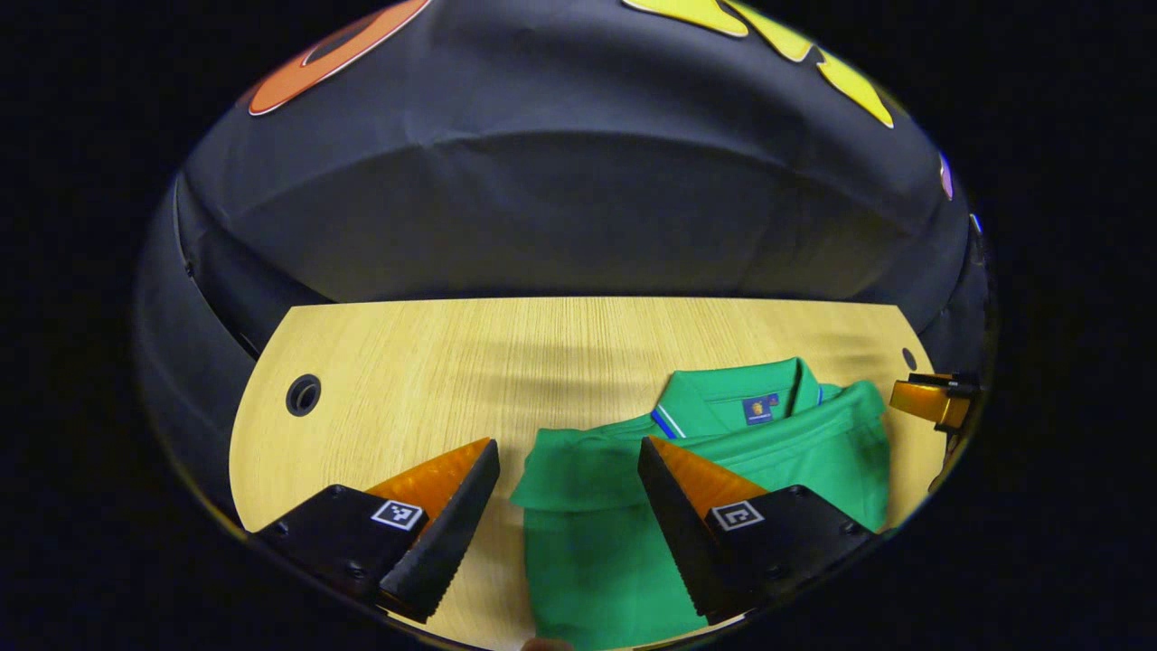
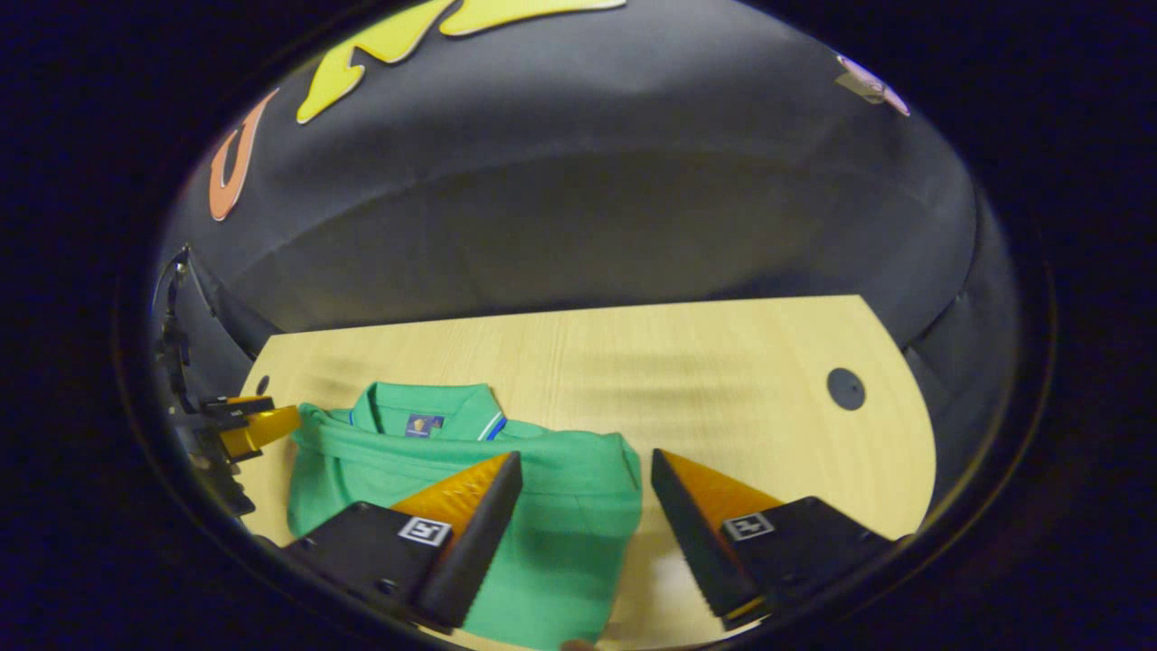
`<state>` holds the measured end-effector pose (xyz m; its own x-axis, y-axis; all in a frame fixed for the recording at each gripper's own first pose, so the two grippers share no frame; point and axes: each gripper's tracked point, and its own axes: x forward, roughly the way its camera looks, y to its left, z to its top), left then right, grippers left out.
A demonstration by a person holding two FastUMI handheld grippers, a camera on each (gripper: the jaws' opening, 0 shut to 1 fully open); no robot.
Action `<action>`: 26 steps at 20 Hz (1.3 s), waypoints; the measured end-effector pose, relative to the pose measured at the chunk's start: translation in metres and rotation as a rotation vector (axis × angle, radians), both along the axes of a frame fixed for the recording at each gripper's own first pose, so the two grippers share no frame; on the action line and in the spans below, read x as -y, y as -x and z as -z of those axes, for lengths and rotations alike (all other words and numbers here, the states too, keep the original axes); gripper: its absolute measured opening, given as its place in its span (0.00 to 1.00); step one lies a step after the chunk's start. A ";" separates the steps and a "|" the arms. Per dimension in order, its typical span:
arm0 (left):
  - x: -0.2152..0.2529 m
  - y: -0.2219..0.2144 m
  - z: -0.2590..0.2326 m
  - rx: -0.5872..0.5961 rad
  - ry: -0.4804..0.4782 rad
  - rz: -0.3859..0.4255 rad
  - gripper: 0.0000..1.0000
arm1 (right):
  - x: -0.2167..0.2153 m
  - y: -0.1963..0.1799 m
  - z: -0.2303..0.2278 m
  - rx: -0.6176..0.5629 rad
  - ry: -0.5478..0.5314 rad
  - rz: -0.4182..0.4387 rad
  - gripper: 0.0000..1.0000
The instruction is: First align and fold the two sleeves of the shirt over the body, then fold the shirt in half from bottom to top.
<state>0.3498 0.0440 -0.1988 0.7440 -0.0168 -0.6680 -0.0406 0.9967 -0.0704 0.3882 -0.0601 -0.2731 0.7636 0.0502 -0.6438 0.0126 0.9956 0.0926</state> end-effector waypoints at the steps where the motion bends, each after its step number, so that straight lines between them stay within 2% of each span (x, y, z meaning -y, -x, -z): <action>1: -0.002 0.005 -0.011 0.022 0.000 -0.010 0.99 | 0.003 0.008 -0.012 0.019 0.016 0.013 0.99; 2: -0.005 0.013 -0.027 0.048 -0.004 -0.019 1.00 | 0.002 0.018 -0.026 0.040 0.020 0.014 0.94; 3: -0.006 0.023 -0.046 0.080 -0.013 -0.025 1.00 | 0.002 0.032 -0.043 0.058 0.029 0.014 0.99; 5: -0.007 0.048 -0.084 0.146 -0.032 -0.038 1.00 | 0.001 0.054 -0.073 0.113 0.057 0.015 0.95; 6: -0.004 0.063 -0.103 0.182 -0.025 -0.036 1.00 | 0.001 0.067 -0.091 0.152 0.073 0.019 0.99; 7: -0.002 0.079 -0.123 0.214 -0.019 -0.038 0.99 | -0.001 0.083 -0.110 0.186 0.084 0.021 0.94; 8: -0.001 0.096 -0.142 0.255 -0.016 -0.040 0.99 | -0.005 0.099 -0.129 0.223 0.088 0.027 0.98; 12: 0.005 0.163 -0.212 0.407 -0.050 -0.022 0.99 | -0.029 0.175 -0.197 0.367 0.090 0.022 0.98; 13: 0.006 0.180 -0.225 0.433 -0.055 -0.023 0.99 | -0.035 0.193 -0.210 0.402 0.100 0.012 0.94; 15: 0.009 0.213 -0.250 0.484 -0.047 -0.020 0.99 | -0.055 0.230 -0.234 0.456 0.109 -0.018 0.98; 16: 0.010 0.232 -0.261 0.502 -0.049 -0.023 0.99 | -0.060 0.246 -0.243 0.479 0.117 -0.027 0.94; 21: 0.014 0.309 -0.296 0.579 -0.054 -0.017 0.99 | -0.104 0.338 -0.277 0.563 0.056 -0.030 0.97; 25: 0.013 0.354 -0.314 0.621 -0.035 -0.021 0.98 | -0.127 0.383 -0.290 0.630 0.090 -0.067 0.94; 26: 0.013 0.362 -0.315 0.625 -0.025 -0.020 0.89 | -0.133 0.391 -0.291 0.647 0.105 -0.081 0.94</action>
<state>-0.0123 0.0312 0.1163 0.9943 0.0113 -0.1064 -0.0180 0.9978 -0.0631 -0.0030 0.0734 0.0175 0.9945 0.0854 -0.0609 -0.0880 0.9953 -0.0413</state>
